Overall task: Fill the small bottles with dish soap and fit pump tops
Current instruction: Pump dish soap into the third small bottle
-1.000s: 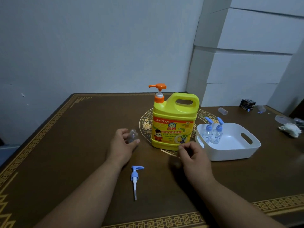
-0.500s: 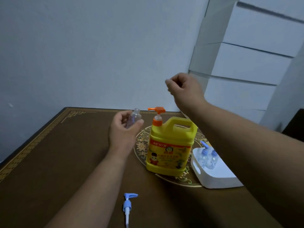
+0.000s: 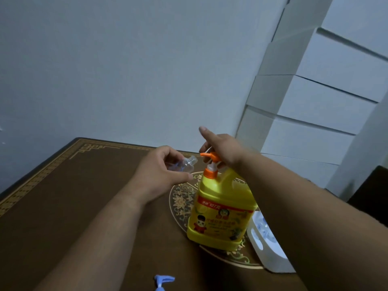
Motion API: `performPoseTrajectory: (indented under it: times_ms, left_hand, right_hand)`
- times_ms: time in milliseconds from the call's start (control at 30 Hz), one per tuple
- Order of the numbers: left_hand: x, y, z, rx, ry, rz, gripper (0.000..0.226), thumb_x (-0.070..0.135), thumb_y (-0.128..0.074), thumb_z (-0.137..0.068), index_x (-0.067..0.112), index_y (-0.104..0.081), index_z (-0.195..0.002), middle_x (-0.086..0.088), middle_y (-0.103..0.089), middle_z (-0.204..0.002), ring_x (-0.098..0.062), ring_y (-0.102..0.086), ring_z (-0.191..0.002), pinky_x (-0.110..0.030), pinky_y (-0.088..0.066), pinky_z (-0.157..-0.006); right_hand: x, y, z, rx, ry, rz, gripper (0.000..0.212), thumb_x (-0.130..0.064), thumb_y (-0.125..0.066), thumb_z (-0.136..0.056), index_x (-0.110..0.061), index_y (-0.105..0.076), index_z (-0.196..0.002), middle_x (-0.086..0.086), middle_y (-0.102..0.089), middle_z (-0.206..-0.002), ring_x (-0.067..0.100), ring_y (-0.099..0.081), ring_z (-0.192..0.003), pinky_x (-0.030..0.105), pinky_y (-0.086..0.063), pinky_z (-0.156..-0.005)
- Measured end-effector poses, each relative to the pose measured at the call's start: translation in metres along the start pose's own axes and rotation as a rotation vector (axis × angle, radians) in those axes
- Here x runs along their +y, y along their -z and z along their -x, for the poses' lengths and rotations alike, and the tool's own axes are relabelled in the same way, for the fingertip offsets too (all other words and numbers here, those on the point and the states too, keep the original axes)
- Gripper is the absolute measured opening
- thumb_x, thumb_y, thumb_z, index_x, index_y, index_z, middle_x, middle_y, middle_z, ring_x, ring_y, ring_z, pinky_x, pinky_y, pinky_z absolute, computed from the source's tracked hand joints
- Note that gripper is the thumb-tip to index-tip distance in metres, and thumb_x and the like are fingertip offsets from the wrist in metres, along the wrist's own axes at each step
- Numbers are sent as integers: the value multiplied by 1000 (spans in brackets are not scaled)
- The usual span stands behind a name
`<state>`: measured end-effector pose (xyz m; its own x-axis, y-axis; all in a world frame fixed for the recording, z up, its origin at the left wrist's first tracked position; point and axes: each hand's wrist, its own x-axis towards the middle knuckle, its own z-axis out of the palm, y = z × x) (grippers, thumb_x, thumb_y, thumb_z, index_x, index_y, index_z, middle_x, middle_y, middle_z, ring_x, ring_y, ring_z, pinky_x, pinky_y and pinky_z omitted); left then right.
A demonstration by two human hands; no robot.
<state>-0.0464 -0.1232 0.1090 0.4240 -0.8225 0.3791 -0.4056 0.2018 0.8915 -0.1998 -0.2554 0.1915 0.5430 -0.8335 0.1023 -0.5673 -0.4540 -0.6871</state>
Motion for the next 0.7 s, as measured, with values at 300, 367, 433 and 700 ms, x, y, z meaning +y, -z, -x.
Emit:
performPoseTrajectory:
  times_ms: [300, 367, 433, 700]
  left_hand:
    - [18, -3, 3, 47, -45, -52, 39, 18, -101, -61, 20, -75, -91, 4, -76, -85, 1, -64, -68, -11, -49, -59]
    - [18, -2, 3, 69, -37, -45, 40, 17, -101, -62, 19, -76, -94, 4, -77, -88, -1, -66, -73, -8, -49, -59]
    - [19, -2, 4, 74, -43, -37, 44, 21, -101, -61, 22, -78, -99, 7, -78, -92, -1, -70, -80, -7, -50, -63]
    - [26, -12, 9, 94, -99, -60, 57, 32, -100, -64, 22, -80, -117, 12, -78, -103, 3, -72, -93, -19, -57, -85]
  right_hand:
    - [0, -2, -2, -33, 19, 7, 60, -60, -41, -102, -12, -77, -98, 12, -80, -87, 35, -75, -93, 46, -61, -81]
    - [0, -2, 0, -47, 6, 4, 59, -57, -38, -104, -12, -76, -99, 13, -80, -90, 36, -74, -95, 45, -60, -81]
    - [-1, -2, 2, -58, 9, 8, 58, -53, -36, -106, -11, -75, -97, 13, -79, -93, 37, -73, -98, 47, -60, -84]
    - [-2, -4, 4, -71, -42, 7, 50, -47, -43, -107, -6, -71, -113, 11, -72, -89, 30, -68, -80, 38, -59, -71]
